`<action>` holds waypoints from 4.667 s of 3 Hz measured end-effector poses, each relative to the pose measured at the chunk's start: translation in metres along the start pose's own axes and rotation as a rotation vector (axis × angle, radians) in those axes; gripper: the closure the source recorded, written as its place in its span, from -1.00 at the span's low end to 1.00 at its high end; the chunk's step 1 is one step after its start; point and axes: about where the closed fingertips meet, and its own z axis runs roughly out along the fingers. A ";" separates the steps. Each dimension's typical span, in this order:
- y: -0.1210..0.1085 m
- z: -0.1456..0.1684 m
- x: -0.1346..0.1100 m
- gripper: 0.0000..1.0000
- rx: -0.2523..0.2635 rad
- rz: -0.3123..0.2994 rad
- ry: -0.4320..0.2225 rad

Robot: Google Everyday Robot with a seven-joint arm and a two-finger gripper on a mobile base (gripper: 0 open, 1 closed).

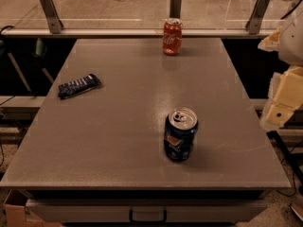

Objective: Move pepsi can near rxbar blueberry

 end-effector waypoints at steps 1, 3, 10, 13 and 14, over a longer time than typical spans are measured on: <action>0.000 0.000 0.000 -1.00 0.000 0.000 0.000; 0.026 0.043 -0.037 -1.00 -0.157 -0.045 -0.236; 0.065 0.089 -0.109 0.73 -0.263 -0.055 -0.777; 0.021 0.052 -0.113 1.00 -0.151 -0.038 -0.811; 0.012 0.058 -0.139 1.00 -0.156 -0.069 -0.811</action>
Offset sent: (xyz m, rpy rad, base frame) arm 0.0097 0.0330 -0.0421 0.2782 0.0988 0.1274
